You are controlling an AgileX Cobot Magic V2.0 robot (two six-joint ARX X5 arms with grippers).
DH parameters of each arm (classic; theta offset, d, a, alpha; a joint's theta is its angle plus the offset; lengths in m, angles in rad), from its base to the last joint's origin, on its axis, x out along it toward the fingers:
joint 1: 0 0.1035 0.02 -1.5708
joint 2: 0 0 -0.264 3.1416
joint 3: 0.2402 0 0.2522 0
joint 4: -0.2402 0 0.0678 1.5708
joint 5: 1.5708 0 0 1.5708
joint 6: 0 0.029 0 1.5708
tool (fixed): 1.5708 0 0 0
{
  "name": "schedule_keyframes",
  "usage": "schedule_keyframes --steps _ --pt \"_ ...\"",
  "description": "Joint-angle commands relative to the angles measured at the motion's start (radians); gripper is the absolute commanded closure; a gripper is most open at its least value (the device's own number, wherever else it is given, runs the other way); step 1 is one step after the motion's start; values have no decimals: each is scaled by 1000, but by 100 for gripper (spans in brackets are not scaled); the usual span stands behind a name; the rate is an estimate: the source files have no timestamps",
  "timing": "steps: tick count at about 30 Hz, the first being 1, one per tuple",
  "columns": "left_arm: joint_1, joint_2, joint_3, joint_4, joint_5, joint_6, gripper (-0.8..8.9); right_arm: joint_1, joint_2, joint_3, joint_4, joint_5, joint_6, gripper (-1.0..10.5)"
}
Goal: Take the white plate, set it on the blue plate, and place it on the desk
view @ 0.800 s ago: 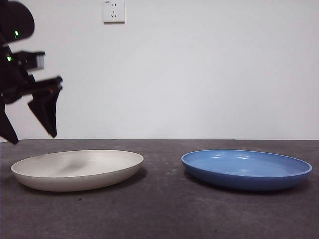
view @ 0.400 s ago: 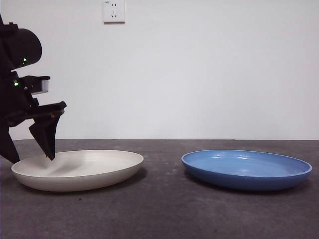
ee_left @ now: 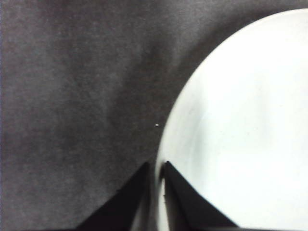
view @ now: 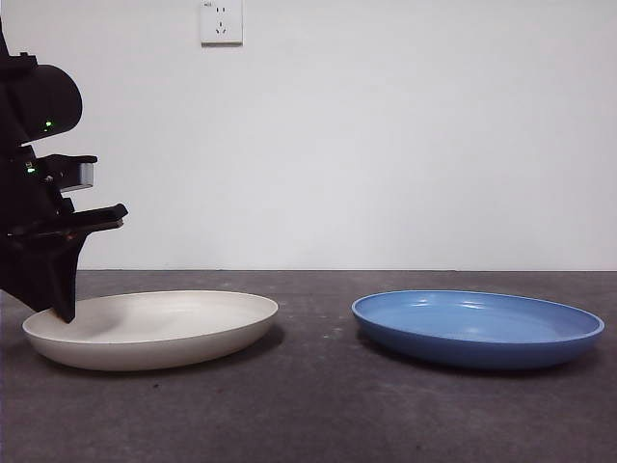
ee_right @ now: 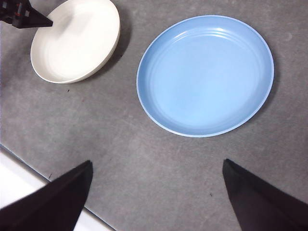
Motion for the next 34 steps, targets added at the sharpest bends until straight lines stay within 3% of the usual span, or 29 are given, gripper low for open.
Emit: schedule_keyframes --steps 1,11,19,28,34 --pt "-2 20 20 11 -3 -4 799 4 4 19 10 -1 4 515" --pt "0 -47 80 -18 15 -30 799 4 4 19 10 -1 4 515" --pt "-16 -142 196 -114 177 -103 799 4 4 19 10 -1 4 515" --pt "-182 -146 267 -74 185 -175 799 4 3 19 10 -1 12 515" --pt "-301 -47 320 -25 181 -254 799 4 -3 19 10 -1 46 515"
